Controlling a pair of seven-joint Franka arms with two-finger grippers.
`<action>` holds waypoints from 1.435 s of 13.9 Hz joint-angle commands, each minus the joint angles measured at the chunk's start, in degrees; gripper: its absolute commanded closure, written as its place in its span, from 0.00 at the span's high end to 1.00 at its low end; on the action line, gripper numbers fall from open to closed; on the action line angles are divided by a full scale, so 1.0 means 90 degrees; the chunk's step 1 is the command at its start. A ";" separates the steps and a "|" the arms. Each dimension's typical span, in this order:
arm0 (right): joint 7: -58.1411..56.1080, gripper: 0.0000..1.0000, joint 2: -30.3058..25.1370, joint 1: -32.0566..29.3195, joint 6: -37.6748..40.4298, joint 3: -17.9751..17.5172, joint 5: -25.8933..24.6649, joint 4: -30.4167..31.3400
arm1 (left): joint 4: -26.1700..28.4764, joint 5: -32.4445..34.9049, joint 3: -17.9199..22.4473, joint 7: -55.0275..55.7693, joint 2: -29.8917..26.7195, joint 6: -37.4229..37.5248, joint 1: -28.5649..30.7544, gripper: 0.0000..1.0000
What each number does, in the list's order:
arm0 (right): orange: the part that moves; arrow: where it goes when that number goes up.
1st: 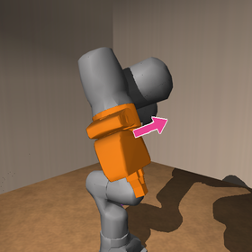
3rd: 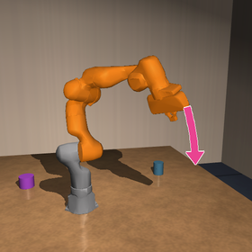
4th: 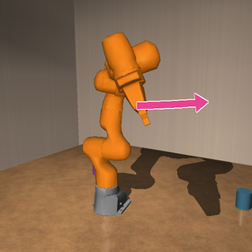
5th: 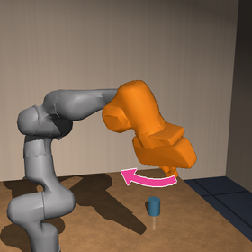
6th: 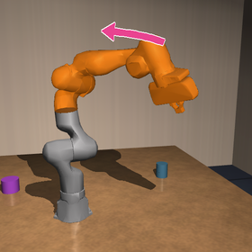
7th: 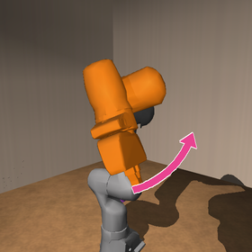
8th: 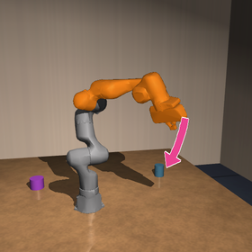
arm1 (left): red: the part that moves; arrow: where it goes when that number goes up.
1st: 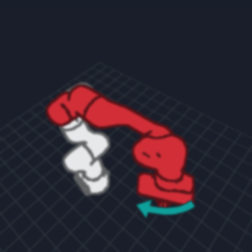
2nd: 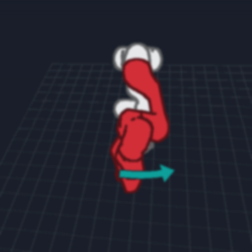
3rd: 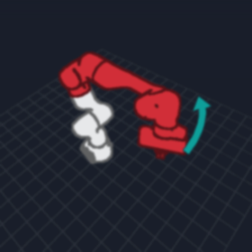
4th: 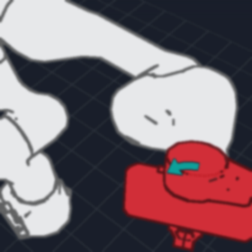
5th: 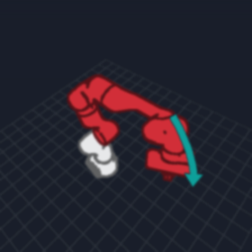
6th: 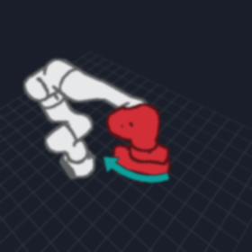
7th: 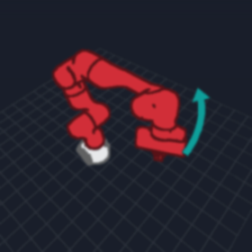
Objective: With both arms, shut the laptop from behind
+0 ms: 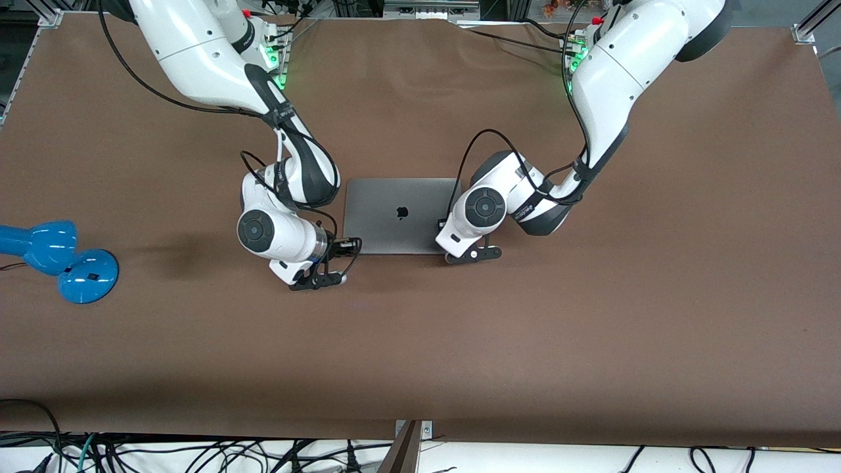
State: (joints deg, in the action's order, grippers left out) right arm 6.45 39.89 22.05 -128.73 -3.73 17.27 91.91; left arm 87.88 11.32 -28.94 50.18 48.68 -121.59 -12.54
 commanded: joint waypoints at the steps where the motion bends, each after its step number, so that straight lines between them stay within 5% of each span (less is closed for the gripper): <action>1: 0.0074 1.00 -0.0670 -0.0028 0.0532 0.0004 -0.0112 0.0100 | -0.0175 0.0256 -0.0007 -0.0009 -0.0066 0.0150 0.0248 0.90; 2: 0.0084 1.00 -0.0885 -0.0028 0.0776 0.0159 -0.0122 0.0120 | -0.0078 0.0275 -0.0046 -0.0096 -0.0260 0.0315 0.0386 1.00; 6: 0.0055 1.00 -0.1949 -0.0504 0.2142 0.0503 -0.0675 0.0062 | 0.0146 0.0188 -0.0231 -0.0740 -0.0973 0.0883 0.0767 1.00; 10: 0.0045 1.00 -0.2838 -0.1042 0.2906 0.0503 -0.1391 0.0052 | 0.1151 0.0178 -0.0631 -0.1110 -0.2163 0.0903 0.1595 1.00; 12: 0.0045 1.00 -0.3161 -0.1257 0.3121 0.0503 -0.1440 0.0052 | 0.1523 0.0149 -0.1215 -0.1356 -0.2614 0.1106 0.2404 1.00; 20: -0.0421 1.00 -0.3923 -0.1922 0.3960 0.0513 -0.1879 0.0081 | 0.1388 0.0187 -0.3921 -0.2828 -0.3552 0.2610 0.5852 1.00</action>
State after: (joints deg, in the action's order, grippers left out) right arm 5.28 7.22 6.05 -95.14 1.52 2.13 91.28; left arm 99.05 11.54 -59.81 30.16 19.72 -100.53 33.48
